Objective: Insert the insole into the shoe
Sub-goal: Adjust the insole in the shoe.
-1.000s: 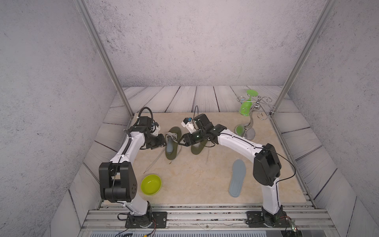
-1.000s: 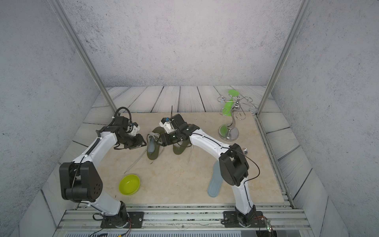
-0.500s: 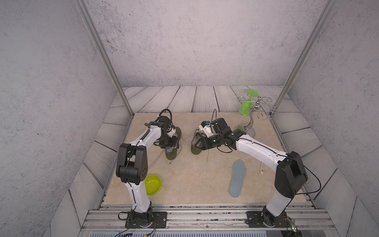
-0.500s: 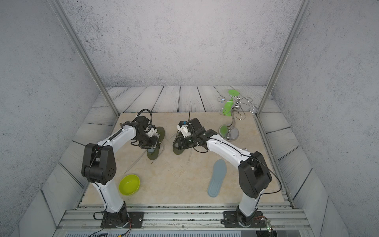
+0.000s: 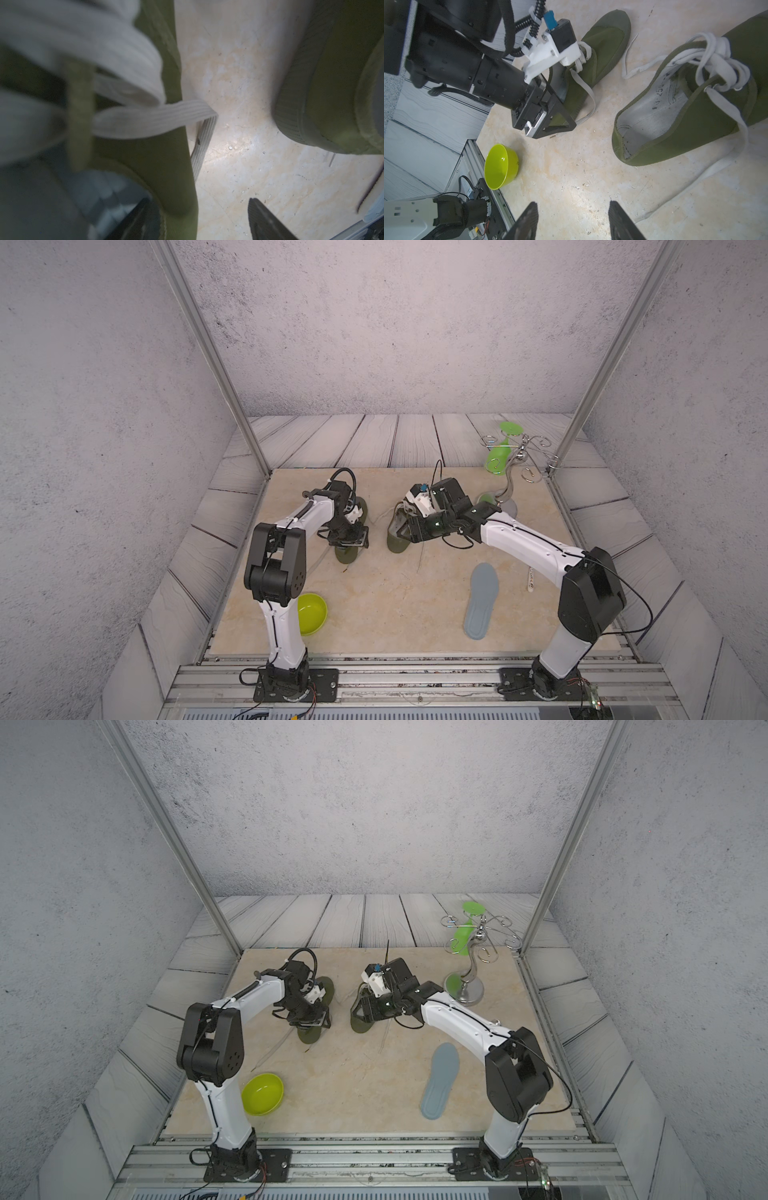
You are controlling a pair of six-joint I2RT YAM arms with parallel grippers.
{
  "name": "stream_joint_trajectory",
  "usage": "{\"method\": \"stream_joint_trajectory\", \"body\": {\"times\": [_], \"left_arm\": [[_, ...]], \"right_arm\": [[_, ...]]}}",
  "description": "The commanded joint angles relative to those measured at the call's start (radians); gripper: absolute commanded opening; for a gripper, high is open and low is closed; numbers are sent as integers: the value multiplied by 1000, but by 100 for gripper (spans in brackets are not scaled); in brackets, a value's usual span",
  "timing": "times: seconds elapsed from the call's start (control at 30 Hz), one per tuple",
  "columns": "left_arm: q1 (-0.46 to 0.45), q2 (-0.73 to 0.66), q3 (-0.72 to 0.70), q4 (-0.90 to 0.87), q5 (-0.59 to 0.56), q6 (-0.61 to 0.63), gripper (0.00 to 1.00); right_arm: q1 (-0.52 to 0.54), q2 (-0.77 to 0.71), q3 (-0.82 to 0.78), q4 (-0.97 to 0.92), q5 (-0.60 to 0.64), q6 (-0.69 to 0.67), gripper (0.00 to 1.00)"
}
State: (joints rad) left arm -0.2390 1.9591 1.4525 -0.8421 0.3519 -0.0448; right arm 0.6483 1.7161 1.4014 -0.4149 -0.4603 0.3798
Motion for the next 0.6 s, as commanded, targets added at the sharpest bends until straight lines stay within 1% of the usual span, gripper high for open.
{"method": "stream_joint_trajectory", "body": {"times": [0.0,0.13,0.57], "left_arm": [[-8,18,20,-25,65,13,76],[-8,11,24,-40,117,0,75],[-8,-43,52,-76,132,-33,72]], "right_arm": [[-7,-67,-8,-10,0,-19,56],[-9,-68,-8,-7,-6,-17,56],[-10,-70,-27,15,-15,-7,56]]}}
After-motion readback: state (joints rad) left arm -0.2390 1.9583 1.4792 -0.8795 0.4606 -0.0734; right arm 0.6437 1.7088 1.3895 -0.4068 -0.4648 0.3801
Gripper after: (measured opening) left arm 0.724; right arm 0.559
